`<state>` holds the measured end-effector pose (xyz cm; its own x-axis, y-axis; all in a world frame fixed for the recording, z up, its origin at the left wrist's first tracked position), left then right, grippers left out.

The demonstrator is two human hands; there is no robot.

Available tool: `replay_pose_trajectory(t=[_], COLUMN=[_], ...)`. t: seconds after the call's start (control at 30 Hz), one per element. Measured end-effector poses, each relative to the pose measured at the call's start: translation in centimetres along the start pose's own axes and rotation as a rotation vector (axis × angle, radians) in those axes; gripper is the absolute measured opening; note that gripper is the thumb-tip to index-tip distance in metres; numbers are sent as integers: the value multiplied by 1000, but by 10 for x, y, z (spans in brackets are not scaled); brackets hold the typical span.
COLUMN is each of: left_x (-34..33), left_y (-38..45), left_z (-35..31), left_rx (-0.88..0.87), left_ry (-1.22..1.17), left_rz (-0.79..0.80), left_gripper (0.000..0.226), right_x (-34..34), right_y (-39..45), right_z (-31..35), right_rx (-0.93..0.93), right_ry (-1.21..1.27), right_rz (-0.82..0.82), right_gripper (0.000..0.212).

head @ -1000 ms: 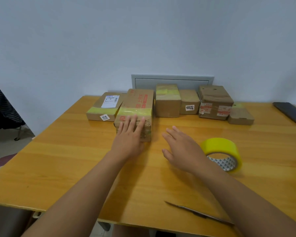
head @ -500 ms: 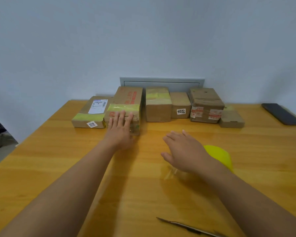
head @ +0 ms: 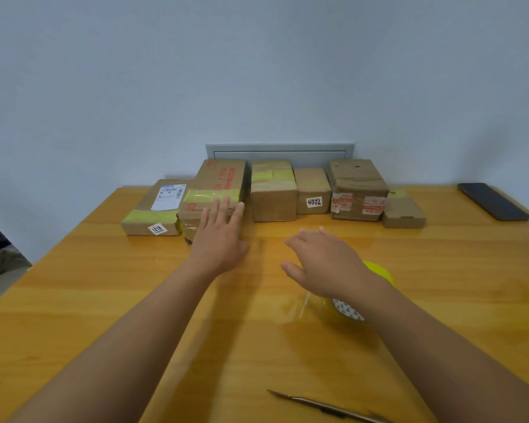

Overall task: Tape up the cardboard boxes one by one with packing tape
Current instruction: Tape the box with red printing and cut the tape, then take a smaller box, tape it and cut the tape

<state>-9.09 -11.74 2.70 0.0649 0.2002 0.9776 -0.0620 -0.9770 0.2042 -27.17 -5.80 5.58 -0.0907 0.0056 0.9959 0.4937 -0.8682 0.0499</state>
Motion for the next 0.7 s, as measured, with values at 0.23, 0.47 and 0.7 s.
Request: replay_pose_trajectory(t=[0.23, 0.47, 0.7], left_x=[0, -8, -22], left_y=[22, 68, 112], left_z=[-47, -66, -69], left_rx=[-104, -73, -55], left_ry=[-63, -72, -74], left_rz=[44, 34, 40], left_gripper=[77, 76, 69], right_x=[16, -5, -14], right_y=[19, 24, 33], right_z=[-27, -41, -40], right_rx=[-77, -110, -121], right_ry=[35, 36, -2], right_rz=[-106, -32, -27], right_gripper=[46, 41, 40])
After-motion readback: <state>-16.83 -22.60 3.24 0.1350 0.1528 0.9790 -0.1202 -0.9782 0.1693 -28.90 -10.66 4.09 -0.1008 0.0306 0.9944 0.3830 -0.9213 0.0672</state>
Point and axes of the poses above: each hand's wrist, its own y-axis towards the middle knuckle, its own x-axis out of the back of the hand, z = x × y, the point moved 6 cm from there along y, towards the middle knuckle, and after that the axes turned 1 degree about -y, right-handed, at the moved point
